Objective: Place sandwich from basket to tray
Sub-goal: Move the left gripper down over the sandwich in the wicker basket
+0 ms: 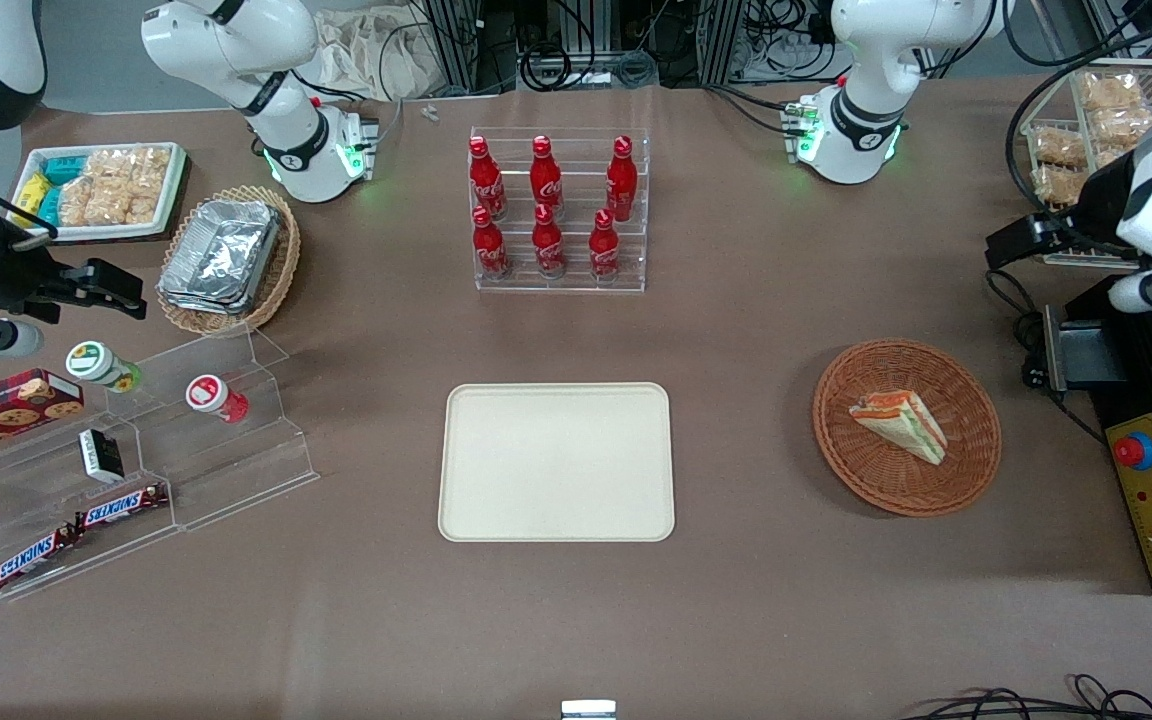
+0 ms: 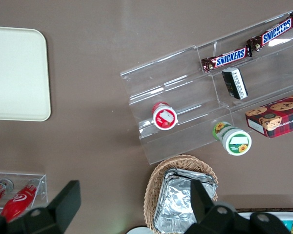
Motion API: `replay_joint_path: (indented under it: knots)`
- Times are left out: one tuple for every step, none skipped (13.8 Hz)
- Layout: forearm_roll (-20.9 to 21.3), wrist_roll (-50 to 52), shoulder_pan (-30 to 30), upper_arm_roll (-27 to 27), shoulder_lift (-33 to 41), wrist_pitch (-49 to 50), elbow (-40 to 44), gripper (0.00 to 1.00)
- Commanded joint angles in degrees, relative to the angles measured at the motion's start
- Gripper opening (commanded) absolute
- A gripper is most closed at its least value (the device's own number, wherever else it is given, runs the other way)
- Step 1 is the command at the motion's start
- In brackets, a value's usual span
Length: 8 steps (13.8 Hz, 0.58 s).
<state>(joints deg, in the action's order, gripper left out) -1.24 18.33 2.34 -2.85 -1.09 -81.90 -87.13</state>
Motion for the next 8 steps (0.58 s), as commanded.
replay_joint_path:
  knots:
    - [0.89, 5.91, 0.39, -0.14, 0.65, -5.70, -5.84, 1.00]
    - [0.98, 8.98, 0.39, -0.23, 0.57, -8.34, -7.95, 1.00]
    - [0.98, 11.97, 0.39, -0.40, 0.39, -10.97, -10.14, 1.00]
    - [1.42, 13.65, 0.39, -0.40, 0.39, -14.31, -12.77, 1.00]
    - [1.51, 15.32, 0.39, -0.40, 0.39, -17.04, -15.50, 1.00]
    - [1.51, 17.95, 0.39, -0.40, 0.22, -19.33, -17.61, 1.00]
    - [1.59, 20.41, 0.39, -0.40, 0.04, -22.05, -19.72, 1.00]
    - [2.47, 22.52, 0.39, -0.40, -0.22, -24.77, -22.09, 1.00]
